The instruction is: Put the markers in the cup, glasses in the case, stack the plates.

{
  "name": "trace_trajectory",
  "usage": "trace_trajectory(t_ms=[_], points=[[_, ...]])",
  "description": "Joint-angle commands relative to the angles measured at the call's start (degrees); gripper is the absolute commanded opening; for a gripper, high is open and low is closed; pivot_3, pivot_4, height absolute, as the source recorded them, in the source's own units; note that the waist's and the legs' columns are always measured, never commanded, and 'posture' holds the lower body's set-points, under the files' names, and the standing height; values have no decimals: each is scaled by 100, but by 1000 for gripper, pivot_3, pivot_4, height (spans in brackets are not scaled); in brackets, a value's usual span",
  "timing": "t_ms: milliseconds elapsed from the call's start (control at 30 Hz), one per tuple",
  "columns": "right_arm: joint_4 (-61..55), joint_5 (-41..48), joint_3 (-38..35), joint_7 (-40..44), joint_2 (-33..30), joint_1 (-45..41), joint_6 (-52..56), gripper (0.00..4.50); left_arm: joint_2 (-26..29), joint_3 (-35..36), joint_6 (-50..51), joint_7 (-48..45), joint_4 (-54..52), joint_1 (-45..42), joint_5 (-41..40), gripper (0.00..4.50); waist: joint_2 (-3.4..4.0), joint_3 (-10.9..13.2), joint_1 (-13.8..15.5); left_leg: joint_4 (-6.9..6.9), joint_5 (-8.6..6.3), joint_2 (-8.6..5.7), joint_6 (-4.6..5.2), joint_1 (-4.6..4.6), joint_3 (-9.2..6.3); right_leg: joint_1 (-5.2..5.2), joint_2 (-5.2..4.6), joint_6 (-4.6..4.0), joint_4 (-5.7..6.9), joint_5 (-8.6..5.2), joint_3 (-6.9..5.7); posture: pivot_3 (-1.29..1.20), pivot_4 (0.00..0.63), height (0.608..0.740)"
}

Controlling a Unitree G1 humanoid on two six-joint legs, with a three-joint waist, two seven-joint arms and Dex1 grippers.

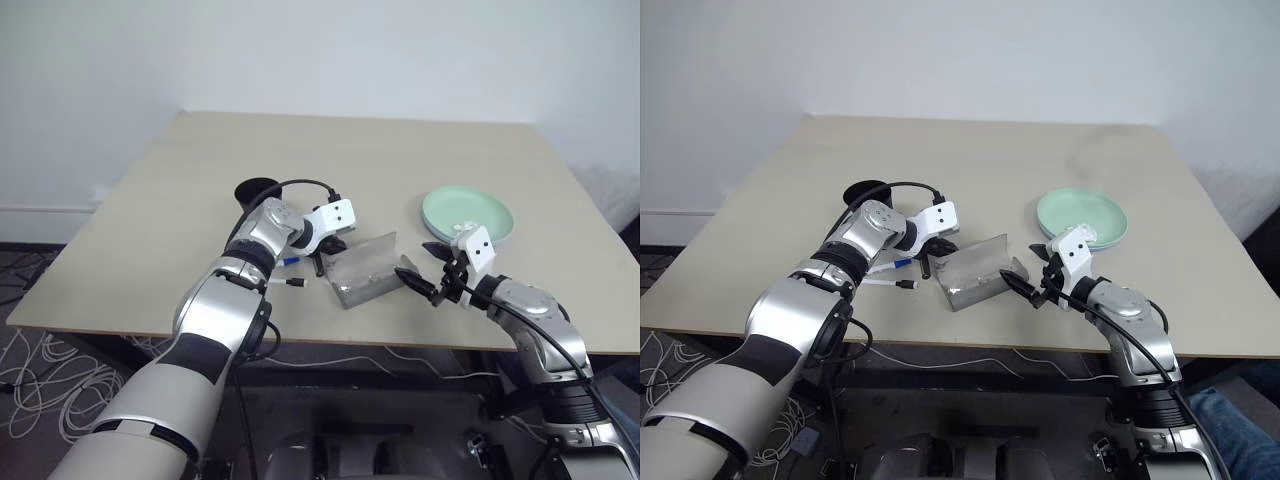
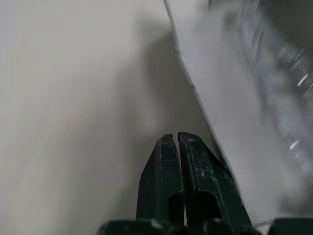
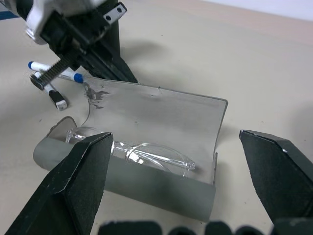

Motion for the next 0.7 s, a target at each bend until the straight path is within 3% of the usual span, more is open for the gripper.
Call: trace_trajectory(t_ms=[33,267,533,700], points=[[-79,96,-142,42,-77,-141,-105,4500,-64,315,40,-600,-377,-251,-484,46,0,0,1,0,-1,-4,2,0,-3,3,-5,3,2,-2,-5,0,0,734],[9,73,-203,19,-82,-197,-150,4500,-223,97,-44,-1547,-859,78,-559,46,1,-1,1,11,-3,-18,7,0,-43,37,-17,7,0,-4,-48,0,0,734],[65,52,-191,-9,-53,-256,-175,4500,-219,-385,5,-1449,-1182,629,-311,46,2,-1,1,22,-3,-20,7,2,-63,51,-17,7,5,-4,-59,0,0,734],[127,44,-177,-6,-42,-292,-210,4500,-268,-39,279,-1771,-1558,743,-916,46,2,-1,10,29,-9,-29,17,2,-74,63,-22,8,1,-4,-62,0,0,734]])
